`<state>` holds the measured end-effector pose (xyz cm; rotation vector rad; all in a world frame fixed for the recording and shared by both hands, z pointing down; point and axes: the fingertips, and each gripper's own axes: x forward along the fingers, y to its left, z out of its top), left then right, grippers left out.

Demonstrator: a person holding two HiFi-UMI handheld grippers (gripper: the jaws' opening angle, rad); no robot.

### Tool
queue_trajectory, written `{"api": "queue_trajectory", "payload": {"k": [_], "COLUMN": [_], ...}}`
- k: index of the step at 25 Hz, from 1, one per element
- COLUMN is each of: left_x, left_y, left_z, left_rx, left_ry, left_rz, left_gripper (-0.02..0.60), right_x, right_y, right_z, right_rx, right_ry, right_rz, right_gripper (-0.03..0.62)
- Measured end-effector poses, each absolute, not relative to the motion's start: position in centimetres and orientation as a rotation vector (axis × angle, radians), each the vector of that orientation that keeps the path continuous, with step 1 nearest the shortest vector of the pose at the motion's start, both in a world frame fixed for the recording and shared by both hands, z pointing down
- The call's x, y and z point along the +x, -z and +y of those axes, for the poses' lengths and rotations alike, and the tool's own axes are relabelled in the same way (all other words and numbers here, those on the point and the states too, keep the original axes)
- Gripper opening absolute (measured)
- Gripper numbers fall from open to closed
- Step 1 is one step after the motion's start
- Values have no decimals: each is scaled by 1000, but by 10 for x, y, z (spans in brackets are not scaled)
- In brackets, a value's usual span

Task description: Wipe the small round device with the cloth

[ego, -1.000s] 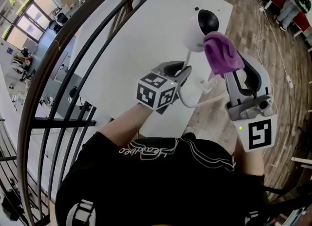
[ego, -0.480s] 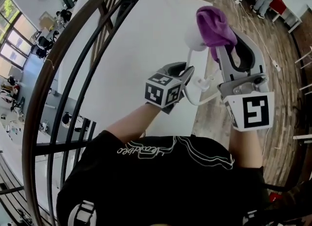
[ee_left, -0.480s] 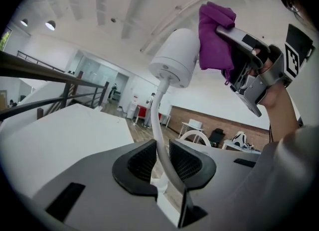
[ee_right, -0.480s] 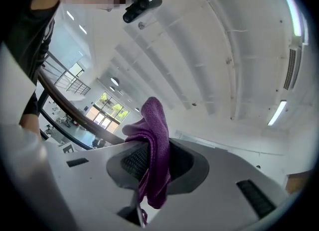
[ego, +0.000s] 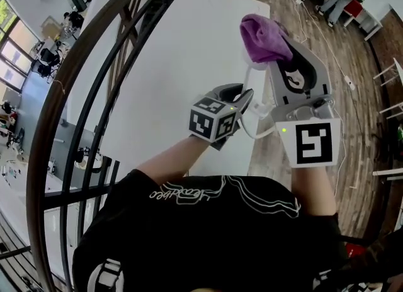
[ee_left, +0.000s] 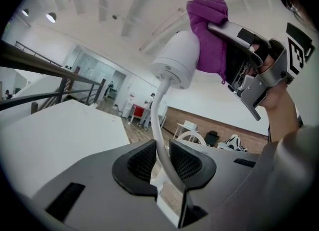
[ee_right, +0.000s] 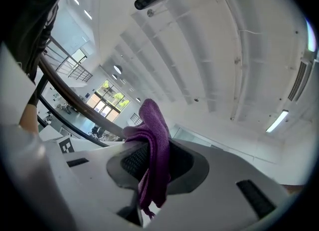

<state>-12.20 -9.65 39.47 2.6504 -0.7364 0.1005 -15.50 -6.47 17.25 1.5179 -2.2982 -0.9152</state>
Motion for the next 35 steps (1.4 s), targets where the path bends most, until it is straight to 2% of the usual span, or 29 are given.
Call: {"api": "queue_trajectory", "payload": {"k": [13,19,24,35], "left_x": [-123,-112,-128,-112], "left_y": [-387,-383,-385,-383], "left_z": [-92,-86,-89,-84], "left_rx": [2647,2651,2642,2686], "left_ry": [-68,-27,2,-33], "left_rz": [-707,-683,-665,-640], "left_gripper": [86,89,89,97], "right_x": [-174,-168,-186,-167], "right_y": [-193,-212,-229,-260], "right_z": [-64,-60,-67,-63], "right_rx": [1470,1431,1406,1319], "right_ry": [906,772,679,406], "right_rz": [-2248,-2324,-2368,-2571], "right_gripper": [66,66,66,66]}}
